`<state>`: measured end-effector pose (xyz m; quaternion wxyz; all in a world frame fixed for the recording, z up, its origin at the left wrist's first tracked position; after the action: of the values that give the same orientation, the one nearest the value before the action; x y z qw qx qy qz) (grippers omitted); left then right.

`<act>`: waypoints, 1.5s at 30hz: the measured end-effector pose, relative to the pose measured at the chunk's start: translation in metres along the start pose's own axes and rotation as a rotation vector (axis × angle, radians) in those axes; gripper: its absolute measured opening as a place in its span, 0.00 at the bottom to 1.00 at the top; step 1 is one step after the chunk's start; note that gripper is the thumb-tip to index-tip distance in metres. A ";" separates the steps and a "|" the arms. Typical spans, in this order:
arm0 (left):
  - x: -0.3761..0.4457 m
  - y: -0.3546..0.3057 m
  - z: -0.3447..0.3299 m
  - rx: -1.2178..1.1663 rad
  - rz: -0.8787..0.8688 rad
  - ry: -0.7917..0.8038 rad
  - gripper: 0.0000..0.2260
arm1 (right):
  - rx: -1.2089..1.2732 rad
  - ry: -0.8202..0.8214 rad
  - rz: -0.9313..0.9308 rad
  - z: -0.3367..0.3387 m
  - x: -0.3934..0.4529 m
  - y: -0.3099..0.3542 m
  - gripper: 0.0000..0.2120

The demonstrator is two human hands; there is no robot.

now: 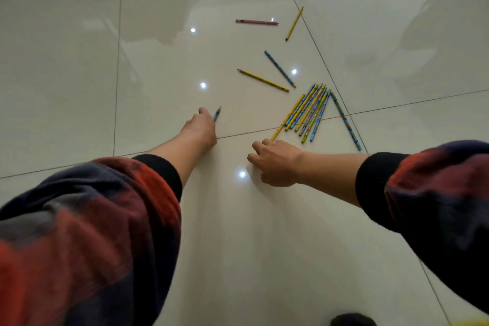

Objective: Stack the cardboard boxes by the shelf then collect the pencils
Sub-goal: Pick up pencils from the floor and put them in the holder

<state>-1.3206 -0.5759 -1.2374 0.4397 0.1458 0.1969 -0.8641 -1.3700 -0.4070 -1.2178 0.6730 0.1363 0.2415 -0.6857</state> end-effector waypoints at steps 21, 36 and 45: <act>0.026 -0.198 -0.036 -0.192 -0.315 0.024 0.22 | 0.040 -0.023 -0.416 -0.058 -0.059 -0.153 0.17; 0.028 -0.217 -0.052 -0.041 -0.160 0.166 0.17 | 0.460 -0.103 -0.716 -0.072 -0.020 -0.210 0.25; 0.021 -0.191 -0.012 -0.108 -0.125 0.138 0.13 | 0.457 -0.140 -0.717 -0.055 -0.005 -0.217 0.25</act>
<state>-1.4882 -0.4832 -1.2161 0.3774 0.1685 0.2819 -0.8659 -1.5916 -0.3794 -1.2297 0.3594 0.1426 0.0690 -0.9196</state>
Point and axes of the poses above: each hand's wrist, its own x-axis towards the middle knuckle, its own z-axis out of the back of the hand, y = z × x, the point moved 6 cm from there along x, towards the middle knuckle, and after that the axes turned 7 degrees about -x, right-handed, at the moved point
